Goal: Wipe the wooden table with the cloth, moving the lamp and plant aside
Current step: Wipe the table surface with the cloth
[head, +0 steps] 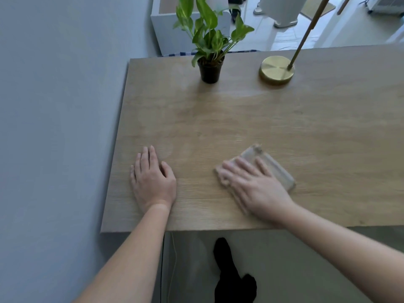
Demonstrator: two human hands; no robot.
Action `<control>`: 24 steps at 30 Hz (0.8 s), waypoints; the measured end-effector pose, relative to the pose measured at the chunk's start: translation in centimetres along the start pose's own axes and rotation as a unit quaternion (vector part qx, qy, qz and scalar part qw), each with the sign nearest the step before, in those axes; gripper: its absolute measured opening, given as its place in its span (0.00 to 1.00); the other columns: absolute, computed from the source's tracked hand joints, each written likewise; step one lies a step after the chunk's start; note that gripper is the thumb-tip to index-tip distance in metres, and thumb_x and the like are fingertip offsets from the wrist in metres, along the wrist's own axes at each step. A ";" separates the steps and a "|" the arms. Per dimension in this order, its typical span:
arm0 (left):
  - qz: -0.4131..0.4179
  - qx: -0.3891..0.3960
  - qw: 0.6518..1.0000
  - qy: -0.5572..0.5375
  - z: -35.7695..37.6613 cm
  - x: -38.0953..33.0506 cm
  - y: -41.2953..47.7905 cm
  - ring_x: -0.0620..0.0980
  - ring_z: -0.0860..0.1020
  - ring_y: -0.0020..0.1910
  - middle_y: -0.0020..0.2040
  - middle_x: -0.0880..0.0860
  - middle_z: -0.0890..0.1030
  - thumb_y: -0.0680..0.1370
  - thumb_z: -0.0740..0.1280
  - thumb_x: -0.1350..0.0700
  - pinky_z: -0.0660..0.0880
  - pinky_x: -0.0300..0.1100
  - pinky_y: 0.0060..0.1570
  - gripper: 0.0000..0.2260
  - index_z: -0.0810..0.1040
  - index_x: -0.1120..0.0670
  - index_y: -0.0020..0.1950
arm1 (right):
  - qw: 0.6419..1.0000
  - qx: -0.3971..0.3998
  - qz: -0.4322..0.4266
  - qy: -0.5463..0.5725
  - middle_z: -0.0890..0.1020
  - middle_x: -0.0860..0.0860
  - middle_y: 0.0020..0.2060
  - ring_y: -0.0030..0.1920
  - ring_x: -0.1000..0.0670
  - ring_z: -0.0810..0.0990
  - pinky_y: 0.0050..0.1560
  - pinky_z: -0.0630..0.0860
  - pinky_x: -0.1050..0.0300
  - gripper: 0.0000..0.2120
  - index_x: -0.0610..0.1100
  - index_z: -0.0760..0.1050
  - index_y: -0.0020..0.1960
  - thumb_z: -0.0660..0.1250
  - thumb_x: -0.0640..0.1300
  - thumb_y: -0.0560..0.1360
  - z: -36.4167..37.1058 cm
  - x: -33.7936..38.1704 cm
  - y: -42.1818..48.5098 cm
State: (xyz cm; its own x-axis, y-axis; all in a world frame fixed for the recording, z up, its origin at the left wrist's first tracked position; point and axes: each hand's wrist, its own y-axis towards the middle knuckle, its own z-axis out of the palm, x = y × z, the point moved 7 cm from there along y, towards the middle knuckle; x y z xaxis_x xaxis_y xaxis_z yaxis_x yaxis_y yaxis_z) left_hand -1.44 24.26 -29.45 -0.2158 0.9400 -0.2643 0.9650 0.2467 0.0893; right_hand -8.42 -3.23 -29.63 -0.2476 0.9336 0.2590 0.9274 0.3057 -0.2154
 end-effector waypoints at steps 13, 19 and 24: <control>-0.006 0.001 1.000 -0.011 -0.1 0.0 -0.1 0.52 0.62 0.84 0.84 0.51 0.66 0.86 0.59 0.50 0.56 0.56 0.83 0.26 0.65 0.52 0.85 | 0.999 -0.008 -0.043 0.009 0.52 0.61 0.85 0.85 0.52 0.46 0.83 0.44 0.38 0.26 0.63 0.47 0.86 0.46 0.60 0.88 2.7 7.4 -3.5; -0.003 0.005 1.000 -0.005 0.0 -0.1 -0.1 0.52 0.61 0.84 0.85 0.51 0.65 0.86 0.59 0.49 0.54 0.54 0.84 0.26 0.64 0.52 0.85 | 0.979 -0.041 0.200 0.016 0.49 0.68 0.83 0.85 0.55 0.49 0.83 0.44 0.45 0.27 0.71 0.45 0.83 0.37 0.67 0.84 -1.4 -13.3 -11.7; -0.005 0.006 1.000 -0.005 0.1 0.0 0.0 0.52 0.60 0.84 0.85 0.51 0.64 0.86 0.59 0.50 0.55 0.55 0.84 0.26 0.64 0.52 0.85 | 0.901 -0.107 0.415 0.060 0.47 0.63 0.84 0.85 0.53 0.45 0.83 0.40 0.38 0.31 0.62 0.49 0.85 0.40 0.63 0.83 -4.2 -18.7 -4.2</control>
State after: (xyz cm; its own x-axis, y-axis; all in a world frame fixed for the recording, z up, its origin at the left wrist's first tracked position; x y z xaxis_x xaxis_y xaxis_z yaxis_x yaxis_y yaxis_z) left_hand -1.45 24.19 -29.57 -0.2247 0.9346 -0.2757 0.9642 0.2541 0.0754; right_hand -6.52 -22.72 -29.62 0.5771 0.7933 0.1943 0.8151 -0.5443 -0.1985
